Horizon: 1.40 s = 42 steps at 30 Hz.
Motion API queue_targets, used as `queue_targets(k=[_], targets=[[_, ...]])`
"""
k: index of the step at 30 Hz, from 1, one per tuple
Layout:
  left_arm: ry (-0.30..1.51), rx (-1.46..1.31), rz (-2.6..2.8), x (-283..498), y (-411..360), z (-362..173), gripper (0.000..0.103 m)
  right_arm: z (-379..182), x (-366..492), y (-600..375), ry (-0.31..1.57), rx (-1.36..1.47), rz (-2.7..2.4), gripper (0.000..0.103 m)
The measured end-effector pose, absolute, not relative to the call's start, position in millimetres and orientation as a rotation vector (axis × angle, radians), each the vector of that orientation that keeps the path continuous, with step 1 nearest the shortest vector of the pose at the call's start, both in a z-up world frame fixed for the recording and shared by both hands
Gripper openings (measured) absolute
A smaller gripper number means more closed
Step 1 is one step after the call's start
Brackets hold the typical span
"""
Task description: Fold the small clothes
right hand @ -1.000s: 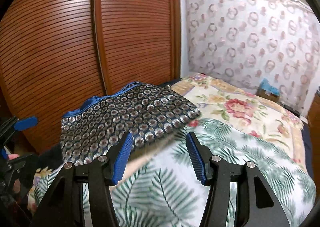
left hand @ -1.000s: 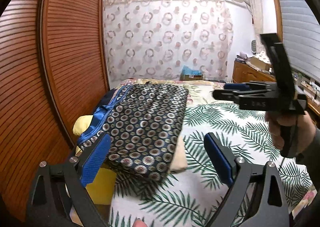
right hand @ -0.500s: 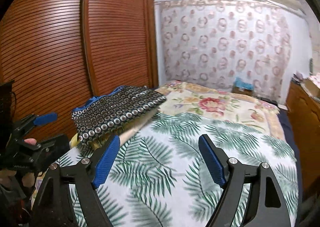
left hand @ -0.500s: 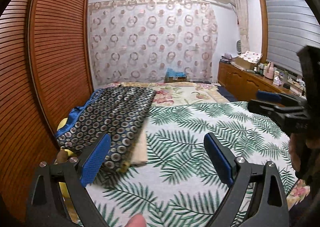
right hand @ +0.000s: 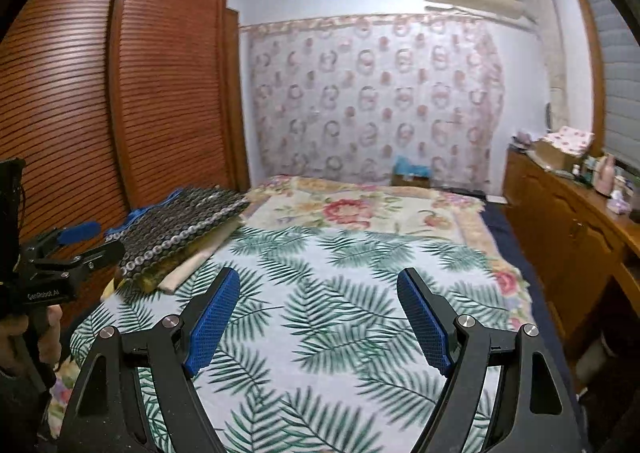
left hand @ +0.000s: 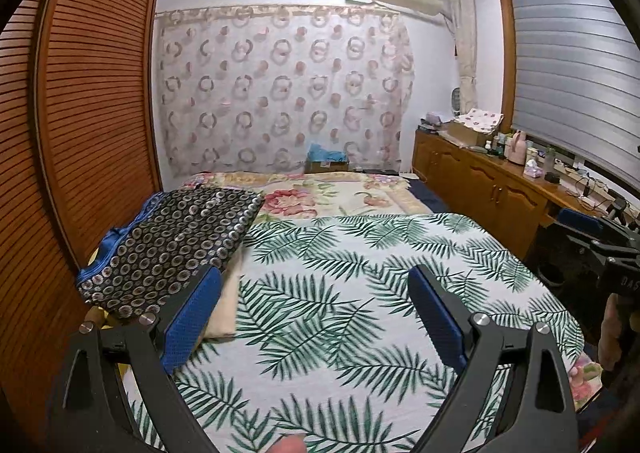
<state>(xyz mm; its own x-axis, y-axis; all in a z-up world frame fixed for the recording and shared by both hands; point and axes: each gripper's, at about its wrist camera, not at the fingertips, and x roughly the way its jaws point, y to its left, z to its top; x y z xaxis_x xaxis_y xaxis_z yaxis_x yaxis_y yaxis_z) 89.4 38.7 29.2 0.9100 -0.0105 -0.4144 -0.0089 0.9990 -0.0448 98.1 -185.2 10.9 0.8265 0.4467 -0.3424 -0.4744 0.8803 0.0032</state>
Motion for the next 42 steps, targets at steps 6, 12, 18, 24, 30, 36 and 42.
queue_targets(k=[6,12,18,24,30,36,42], targets=[[0.416,-0.042,-0.004,88,28,35,0.095,18,78,-185,0.327,-0.061,0.456,0.083],[0.409,-0.036,-0.01,86,23,36,0.095,10,76,-178,0.323,-0.046,0.44,0.083],[0.409,-0.039,-0.004,86,22,36,0.095,8,78,-174,0.322,-0.044,0.43,0.083],[0.409,-0.041,-0.002,83,23,36,0.095,9,79,-176,0.322,-0.043,0.424,0.083],[0.406,-0.043,-0.002,82,23,36,0.095,9,78,-175,0.321,-0.044,0.424,0.083],[0.406,-0.043,-0.002,83,23,36,0.095,8,78,-177,0.318,-0.043,0.425,0.083],[0.403,-0.043,-0.003,81,23,37,0.095,8,80,-180,0.317,-0.046,0.423,0.083]])
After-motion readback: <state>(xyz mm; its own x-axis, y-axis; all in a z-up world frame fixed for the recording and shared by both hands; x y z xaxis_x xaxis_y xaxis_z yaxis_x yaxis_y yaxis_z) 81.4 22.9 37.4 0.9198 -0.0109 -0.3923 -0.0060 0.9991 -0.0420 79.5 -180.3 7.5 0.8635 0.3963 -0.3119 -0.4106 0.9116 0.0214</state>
